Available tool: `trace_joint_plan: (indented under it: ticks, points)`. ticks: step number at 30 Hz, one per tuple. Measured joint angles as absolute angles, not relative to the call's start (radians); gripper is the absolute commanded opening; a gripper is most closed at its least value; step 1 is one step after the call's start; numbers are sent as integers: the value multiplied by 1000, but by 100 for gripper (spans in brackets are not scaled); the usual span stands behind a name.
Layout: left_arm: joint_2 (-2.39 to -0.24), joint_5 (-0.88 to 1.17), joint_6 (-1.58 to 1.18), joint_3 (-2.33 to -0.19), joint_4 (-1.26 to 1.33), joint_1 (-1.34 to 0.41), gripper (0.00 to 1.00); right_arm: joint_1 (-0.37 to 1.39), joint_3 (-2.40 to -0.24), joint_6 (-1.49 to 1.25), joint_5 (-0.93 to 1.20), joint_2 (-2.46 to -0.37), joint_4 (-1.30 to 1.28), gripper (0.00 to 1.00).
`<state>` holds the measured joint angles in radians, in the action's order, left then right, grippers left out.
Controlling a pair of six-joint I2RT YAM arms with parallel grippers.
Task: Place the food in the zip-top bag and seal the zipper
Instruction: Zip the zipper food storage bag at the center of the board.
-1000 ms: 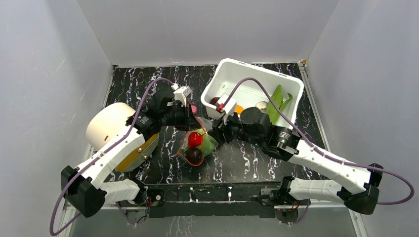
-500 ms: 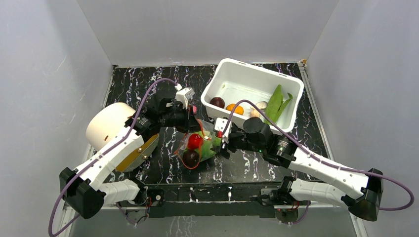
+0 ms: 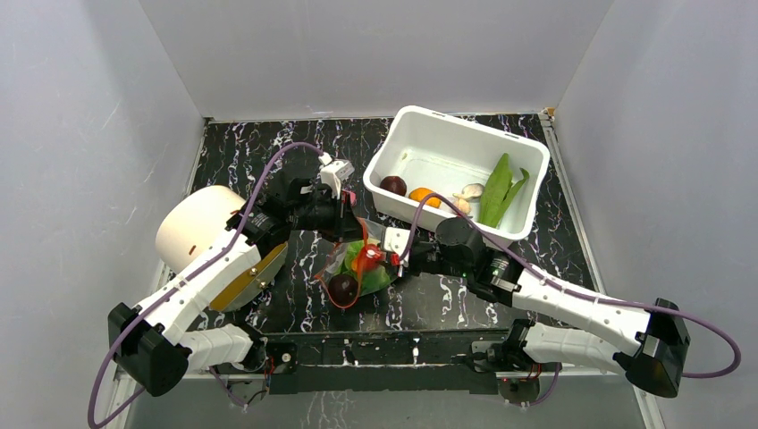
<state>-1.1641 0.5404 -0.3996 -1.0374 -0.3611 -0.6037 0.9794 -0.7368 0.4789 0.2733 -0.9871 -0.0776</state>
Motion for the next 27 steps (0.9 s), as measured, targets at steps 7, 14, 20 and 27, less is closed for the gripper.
trace_joint_plan:
  ticks: [7,14,20,27]
  points:
    - [-1180,539,-394,-1055,-405,-604,24,979,-701,491,289,-984,-18,0]
    - [-1179,414,-270,-1196,-599,-604,42,966,-609,360,257,-873,66,0]
    - [-1035,366,-105,-1148,-715,-602,51,956,-509,219,200,-760,135,0]
    - [-848,365,-46,-1036,-760,-602,55,932,-503,115,154,-759,150,0]
